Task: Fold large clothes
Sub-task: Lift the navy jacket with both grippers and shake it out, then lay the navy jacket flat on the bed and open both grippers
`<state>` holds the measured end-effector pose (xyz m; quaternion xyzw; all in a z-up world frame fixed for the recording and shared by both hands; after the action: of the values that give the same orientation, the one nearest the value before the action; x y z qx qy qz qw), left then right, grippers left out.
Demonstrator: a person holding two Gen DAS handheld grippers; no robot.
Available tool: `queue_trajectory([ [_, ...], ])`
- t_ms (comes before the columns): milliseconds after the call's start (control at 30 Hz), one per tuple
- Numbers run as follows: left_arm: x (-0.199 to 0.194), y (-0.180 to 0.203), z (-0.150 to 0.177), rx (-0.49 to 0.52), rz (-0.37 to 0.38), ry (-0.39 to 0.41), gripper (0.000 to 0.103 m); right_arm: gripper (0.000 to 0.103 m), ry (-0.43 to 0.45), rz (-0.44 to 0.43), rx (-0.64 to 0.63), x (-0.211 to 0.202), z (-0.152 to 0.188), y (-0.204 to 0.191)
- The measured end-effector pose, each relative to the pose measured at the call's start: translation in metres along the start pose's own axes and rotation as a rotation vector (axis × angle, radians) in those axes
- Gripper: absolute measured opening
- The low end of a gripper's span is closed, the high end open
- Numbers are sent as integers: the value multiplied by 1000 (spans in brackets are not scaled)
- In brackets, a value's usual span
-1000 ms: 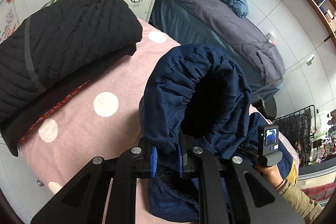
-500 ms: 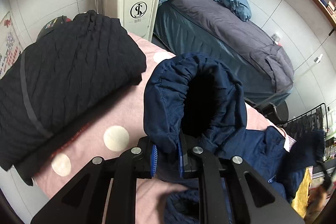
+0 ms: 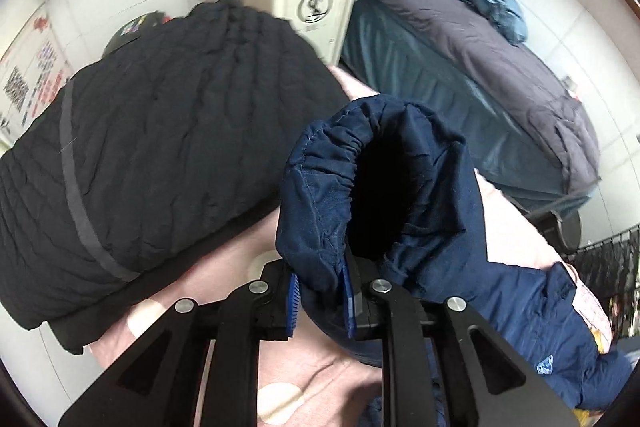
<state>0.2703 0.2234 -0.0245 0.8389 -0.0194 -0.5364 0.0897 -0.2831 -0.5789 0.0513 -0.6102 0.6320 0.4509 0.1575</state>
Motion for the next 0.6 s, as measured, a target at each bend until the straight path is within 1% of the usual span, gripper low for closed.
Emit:
queue_trajectory([
  [33, 1, -5, 0, -10, -15, -3, 23, 28, -57, -17, 39, 14, 6, 7],
  [67, 1, -11, 0, -22, -18, -3, 30, 45, -120, -15, 89, 26, 15, 16],
  [100, 0, -15, 1, -33, -20, -4, 42, 56, -133, -15, 127, 28, 22, 23],
  [133, -4, -22, 1, -60, -37, 0, 50, 71, -122, -35, 179, 26, 30, 29],
  [167, -11, -30, 1, -94, -39, 21, 65, 77, -112, -55, 207, 22, 37, 26],
  [200, -17, -36, 2, -121, -26, 44, 78, 78, -111, -72, 222, 18, 45, 26],
  [233, -27, -47, 3, -167, -11, 74, 84, 78, -118, -70, 215, 14, 52, 21],
  [267, -37, -57, 4, -216, -8, 104, 87, 78, -123, -76, 200, 8, 58, 11],
  [333, -52, -72, 7, -272, 8, 143, 88, 78, -122, -154, 159, -5, 68, -12],
  [367, -57, -75, 9, -286, 15, 150, 89, 78, -122, -189, 126, -13, 73, -25],
  [400, -62, -77, 12, -297, 24, 153, 89, 78, -118, -231, 51, -24, 83, -49],
  [433, -66, -77, 17, -295, 32, 152, 89, 78, -111, -253, -5, -35, 95, -66],
  [467, -68, -74, 23, -279, 38, 150, 89, 78, -105, -277, -58, -45, 106, -81],
  [533, -68, -63, 34, -237, 44, 139, 89, 78, -91, -355, -207, -71, 139, -124],
  [567, -65, -52, 44, -199, 60, 121, 89, 78, -86, -397, -285, -83, 155, -147],
  [600, -63, -40, 52, -173, 73, 104, 89, 78, -83, -425, -337, -93, 166, -162],
])
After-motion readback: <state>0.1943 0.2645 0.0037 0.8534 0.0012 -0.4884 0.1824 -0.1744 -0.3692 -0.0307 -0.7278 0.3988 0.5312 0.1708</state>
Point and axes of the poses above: each gripper's, at about its wrist camera, not at the fingertips, and x roughly the way its jaws point, y to its right, z to its underside, the point moved 2 cm from there along x, roughly the way its jaws point, and after that the axes turned 3 degrees about z, right-handed, at the moved point
